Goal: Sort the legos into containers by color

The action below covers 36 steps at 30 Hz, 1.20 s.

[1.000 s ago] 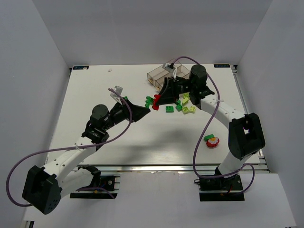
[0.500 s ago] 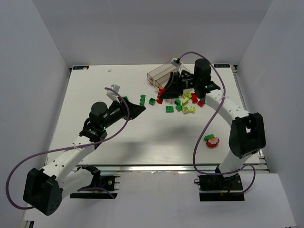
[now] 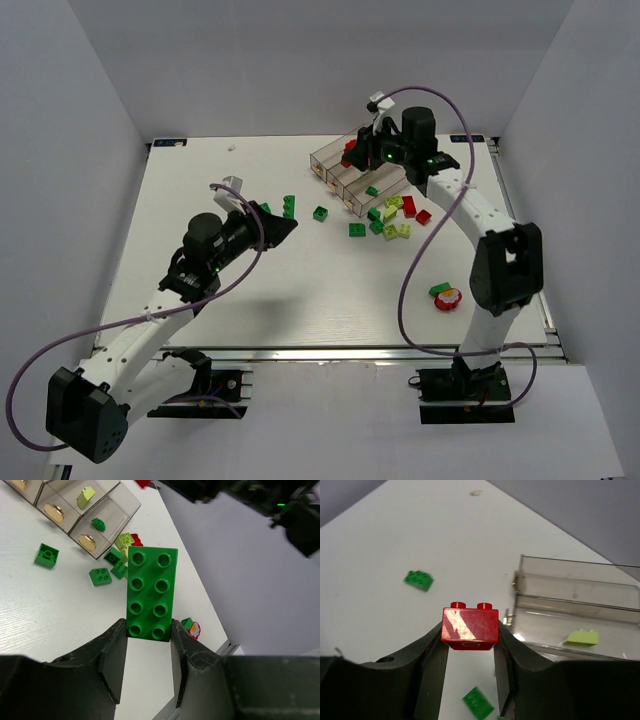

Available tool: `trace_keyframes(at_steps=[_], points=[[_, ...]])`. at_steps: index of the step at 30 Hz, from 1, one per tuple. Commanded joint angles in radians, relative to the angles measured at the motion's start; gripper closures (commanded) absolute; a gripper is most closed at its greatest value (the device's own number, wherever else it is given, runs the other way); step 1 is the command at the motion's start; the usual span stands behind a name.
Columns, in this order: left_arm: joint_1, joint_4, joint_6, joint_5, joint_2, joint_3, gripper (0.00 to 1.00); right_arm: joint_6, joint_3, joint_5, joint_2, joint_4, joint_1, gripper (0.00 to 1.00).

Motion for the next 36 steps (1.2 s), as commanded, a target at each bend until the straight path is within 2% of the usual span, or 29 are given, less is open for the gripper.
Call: trace_keyframes(at_steps=[1, 9, 15, 20, 26, 29, 30, 32, 34, 35, 36], points=[[0.005, -0.003, -0.023, -0.027, -0.045, -0.009, 0.93, 0.013, 0.092, 0.179, 0.124, 0.164, -0.001, 1.00], [0.005, -0.024, -0.038, -0.064, -0.074, -0.020, 0.93, 0.025, 0.372, 0.245, 0.467, 0.271, 0.005, 1.00], [0.005, -0.020, -0.061, -0.082, -0.088, -0.052, 0.93, -0.022, 0.468, 0.266, 0.601, 0.429, 0.027, 1.00], [0.005, -0.003, -0.081, -0.094, -0.089, -0.072, 0.93, -0.028, 0.538, 0.277, 0.690, 0.440, 0.036, 0.99], [0.005, 0.012, -0.086, -0.111, -0.092, -0.073, 0.93, -0.028, 0.532, 0.298, 0.725, 0.465, 0.037, 0.88], [0.005, 0.011, -0.084, -0.113, -0.094, -0.070, 0.93, -0.028, 0.509, 0.301, 0.722, 0.473, 0.036, 0.81], [0.006, 0.011, -0.084, -0.113, -0.092, -0.070, 0.93, -0.030, 0.504, 0.301, 0.721, 0.477, 0.037, 0.71], [0.005, 0.015, -0.084, -0.108, -0.088, -0.072, 0.93, -0.036, 0.493, 0.303, 0.721, 0.480, 0.037, 0.64], [0.005, 0.037, -0.089, -0.101, -0.080, -0.073, 0.93, -0.045, 0.498, 0.295, 0.721, 0.476, 0.037, 0.45], [0.005, 0.037, -0.090, -0.096, -0.077, -0.073, 0.93, -0.050, 0.502, 0.291, 0.719, 0.476, 0.037, 0.45], [0.005, 0.055, -0.092, -0.091, -0.075, -0.075, 0.93, -0.053, 0.505, 0.286, 0.716, 0.468, 0.037, 0.37]])
